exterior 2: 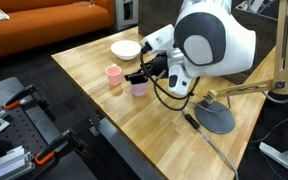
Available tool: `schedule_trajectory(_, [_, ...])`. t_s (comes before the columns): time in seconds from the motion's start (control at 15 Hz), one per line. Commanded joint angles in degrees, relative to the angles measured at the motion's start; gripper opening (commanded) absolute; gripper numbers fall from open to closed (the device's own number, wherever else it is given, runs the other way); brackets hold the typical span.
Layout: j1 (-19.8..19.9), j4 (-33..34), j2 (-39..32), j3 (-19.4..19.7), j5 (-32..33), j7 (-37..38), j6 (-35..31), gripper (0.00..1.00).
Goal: Pour the water out of the purple cup into the white bowl
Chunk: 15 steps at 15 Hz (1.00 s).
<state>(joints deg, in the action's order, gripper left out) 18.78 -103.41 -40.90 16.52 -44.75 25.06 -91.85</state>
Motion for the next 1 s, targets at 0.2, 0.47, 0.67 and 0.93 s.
schedule_trajectory(0.2, [0.27,1.09,-0.47,-0.11,0.12,0.24,0.66,1.00])
schedule_trajectory(0.47, [0.27,1.09,-0.49,-0.11,0.12,0.24,0.66,1.00])
schedule_trajectory(0.67, [1.14,3.04,-1.13,-0.25,-0.58,1.08,2.14,1.00])
schedule_trajectory(0.93, [2.34,5.47,-2.28,-0.40,-1.32,2.66,3.50,1.00])
